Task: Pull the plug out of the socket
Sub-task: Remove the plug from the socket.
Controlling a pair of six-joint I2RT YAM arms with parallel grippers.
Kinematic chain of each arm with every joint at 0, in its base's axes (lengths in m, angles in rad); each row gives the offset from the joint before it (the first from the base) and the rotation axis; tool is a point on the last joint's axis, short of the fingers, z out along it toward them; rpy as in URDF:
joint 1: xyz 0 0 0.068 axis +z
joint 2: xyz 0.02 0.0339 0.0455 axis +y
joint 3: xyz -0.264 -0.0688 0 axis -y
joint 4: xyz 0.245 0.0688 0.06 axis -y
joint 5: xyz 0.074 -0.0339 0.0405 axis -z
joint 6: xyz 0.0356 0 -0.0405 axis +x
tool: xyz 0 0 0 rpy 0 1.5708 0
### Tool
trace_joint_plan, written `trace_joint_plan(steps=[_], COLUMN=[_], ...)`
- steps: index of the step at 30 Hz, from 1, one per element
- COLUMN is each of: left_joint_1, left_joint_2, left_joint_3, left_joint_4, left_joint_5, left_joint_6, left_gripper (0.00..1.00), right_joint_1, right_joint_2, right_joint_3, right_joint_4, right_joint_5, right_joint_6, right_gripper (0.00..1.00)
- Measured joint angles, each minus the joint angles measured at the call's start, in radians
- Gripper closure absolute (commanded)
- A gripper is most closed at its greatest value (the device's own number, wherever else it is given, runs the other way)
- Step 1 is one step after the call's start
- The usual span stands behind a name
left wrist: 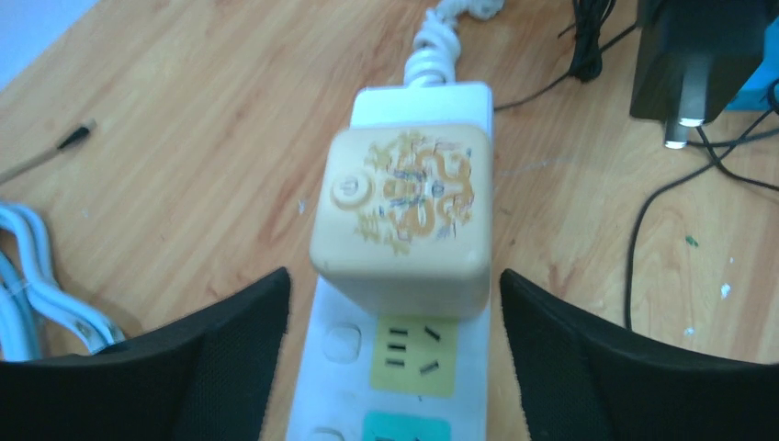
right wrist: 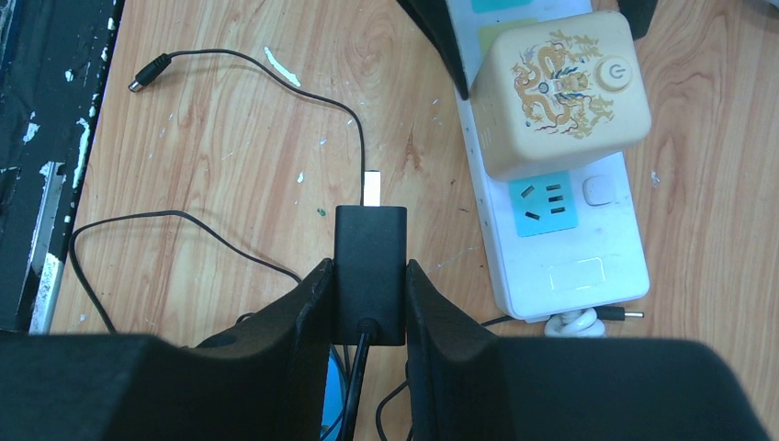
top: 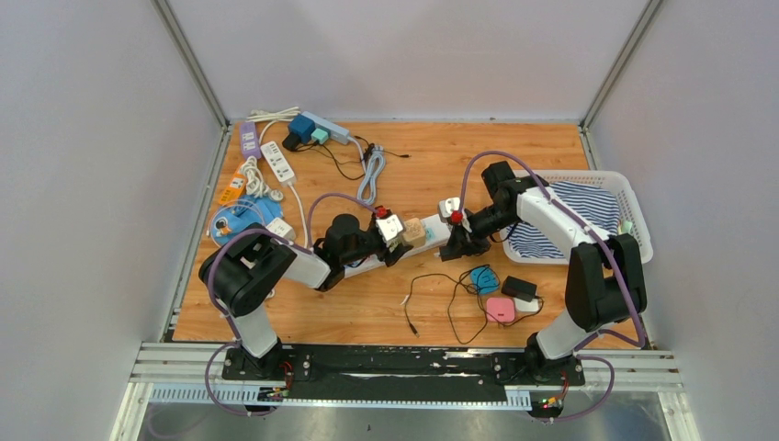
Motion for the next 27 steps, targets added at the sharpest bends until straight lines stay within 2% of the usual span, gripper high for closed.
trace_joint_plan(steps=[2,5,13,16,20,27], left_joint_1=[0.005,0.006,0.006,0.006,0.006,0.006], left_joint_2=[0.000,-0.002,-0.043,-0.107,-0.266,-0.452], left_joint_3=[-0.024,-0.069,-0.124,-0.143,-0.145,-0.163], left_joint_4=[0.000,0.019,0.087,0.071,0.012,-0.042], left_joint_5=[-0.018,-0.031,-0.044,-0.051,-0.055,0.021], left_joint_6=[-0.002,-0.007,-0.014,-0.015,-0.043,-0.254], left_gripper=[0.04,0.00,0.00,0.00,0.00,0.00], right_joint_1=[0.000,0.000,0.000,0.000,0.000,0.000], right_joint_2=[0.000,0.000,0.000,0.000,0.000,-0.042], right_joint_3=[0.000,0.000,0.005,0.014,0.031,0.039], right_joint_4=[-0.003,-0.006,-0.025,-0.038,-0.055,-0.089], right_joint_5=[0.000,0.000,-0.021,-0.033,-0.055,-0.113], right_joint_6=[0.000,-0.002,-0.006,-0.007,-0.008,-0.027], right_gripper=[1.00,1.00,1.00,1.00,1.00,1.00])
